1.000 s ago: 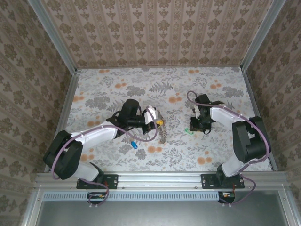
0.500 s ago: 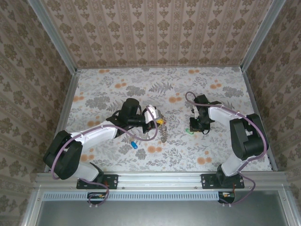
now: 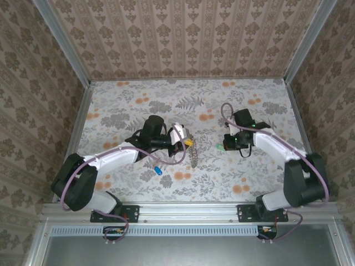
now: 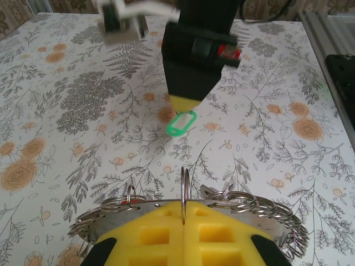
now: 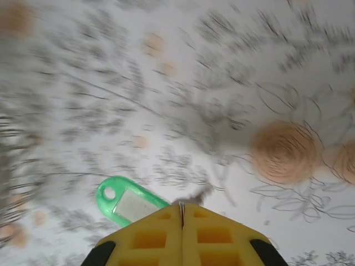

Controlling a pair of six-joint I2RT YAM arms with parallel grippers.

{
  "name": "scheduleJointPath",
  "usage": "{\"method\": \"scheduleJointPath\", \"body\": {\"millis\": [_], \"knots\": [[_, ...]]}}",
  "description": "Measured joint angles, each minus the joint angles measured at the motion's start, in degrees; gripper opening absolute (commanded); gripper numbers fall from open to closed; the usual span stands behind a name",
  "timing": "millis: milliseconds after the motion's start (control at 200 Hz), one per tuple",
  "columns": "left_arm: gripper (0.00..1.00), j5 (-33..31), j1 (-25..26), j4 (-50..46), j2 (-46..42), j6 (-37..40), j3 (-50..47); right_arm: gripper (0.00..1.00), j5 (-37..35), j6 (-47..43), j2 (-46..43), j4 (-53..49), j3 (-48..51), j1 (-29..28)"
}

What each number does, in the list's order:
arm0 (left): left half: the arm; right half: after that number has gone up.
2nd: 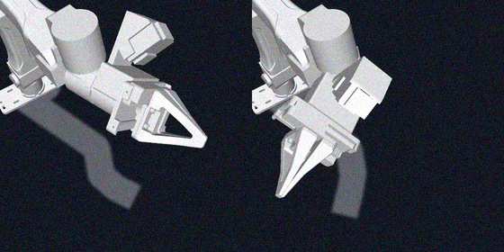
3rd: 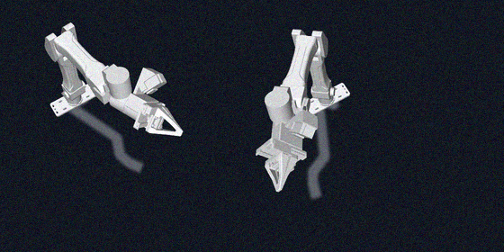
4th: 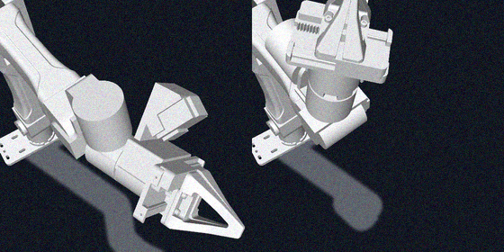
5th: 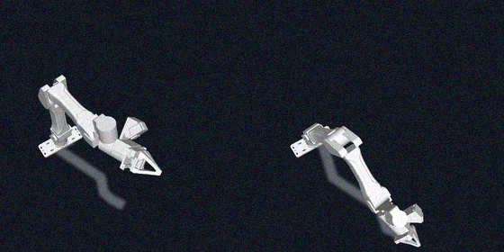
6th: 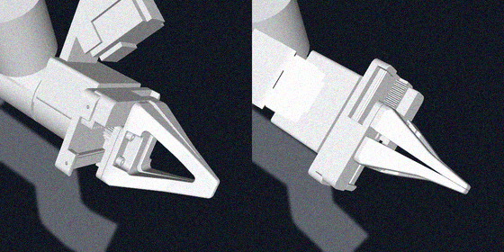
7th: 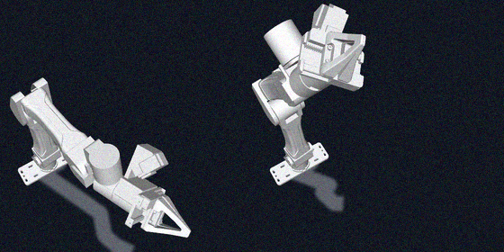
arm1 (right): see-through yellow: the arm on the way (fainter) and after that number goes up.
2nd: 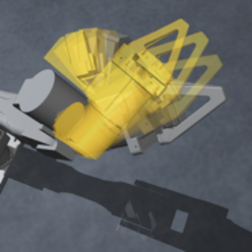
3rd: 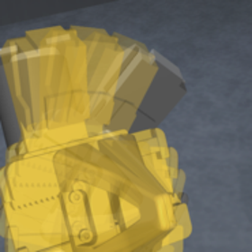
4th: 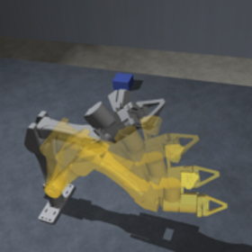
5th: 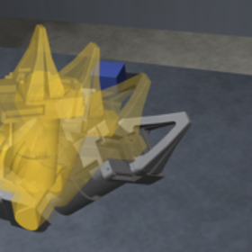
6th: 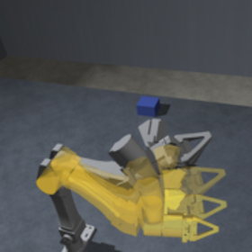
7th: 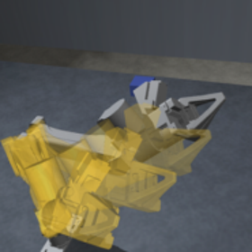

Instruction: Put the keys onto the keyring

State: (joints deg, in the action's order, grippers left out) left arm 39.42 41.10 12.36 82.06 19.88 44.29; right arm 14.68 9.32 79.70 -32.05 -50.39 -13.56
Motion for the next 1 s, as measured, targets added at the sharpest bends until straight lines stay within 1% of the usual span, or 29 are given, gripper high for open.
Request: {"method": "scheduleJointPath", "body": {"millis": [85, 165, 235, 275, 315, 430, 480, 545, 620, 685, 820, 885, 1000], "knots": [[0.00, 0.24, 0.00, 0.92, 0.61, -1.16, 0.00, 0.00, 5.77, -2.43, -6.88, 3.34, 1.60, 0.00], [0.00, 0.39, -0.22, 1.66, 0.92, -2.27, -0.02, 0.00, 11.04, -4.59, -10.93, 6.27, 2.14, -0.15], [0.00, 0.42, -0.33, 2.23, 0.96, -2.80, -0.02, 0.00, 12.74, -6.67, -12.94, 8.35, 2.34, -0.87], [0.00, 0.42, -0.37, 2.49, 0.96, -3.08, -0.02, 0.00, 12.37, -8.55, -13.97, 9.49, 2.78, -1.79], [0.00, 0.42, -0.37, 2.71, 0.96, -3.26, -0.04, 0.00, 10.47, -11.10, -15.28, 10.99, 3.74, -3.50], [0.00, 0.42, -0.37, 3.23, 0.98, -3.61, -0.04, 0.00, 0.98, -18.23, -19.32, 17.62, 9.01, -9.92], [0.00, 0.39, -0.37, 3.45, 0.98, -3.61, -0.04, 0.00, -0.44, -19.69, -19.58, 18.64, 10.19, -10.88], [0.00, 0.39, -0.37, 3.52, 0.98, -3.61, -0.04, 0.00, -0.15, -19.98, -17.42, 18.05, 9.42, -10.05], [0.00, 0.39, -0.37, 3.50, 0.98, -3.61, -0.04, 0.00, 2.71, -18.36, -12.70, 16.61, 6.51, -8.63], [0.00, 0.42, -0.37, 3.50, 0.98, -3.61, -0.04, 0.00, 6.47, -16.50, -10.95, 18.86, 6.36, -7.91], [0.00, 0.39, -0.37, 3.48, 0.98, -3.61, -0.04, 0.00, 13.44, -14.01, -14.10, 29.46, 13.31, -7.72], [0.00, 0.39, -0.37, 3.48, 0.98, -3.61, -0.04, 0.00, 15.34, -14.25, -15.56, 30.60, 14.67, -7.87], [0.00, 0.39, -0.37, 3.48, 0.98, -3.61, -0.04, 0.00, 17.53, -16.70, -16.87, 30.58, 13.86, -8.66]]}}
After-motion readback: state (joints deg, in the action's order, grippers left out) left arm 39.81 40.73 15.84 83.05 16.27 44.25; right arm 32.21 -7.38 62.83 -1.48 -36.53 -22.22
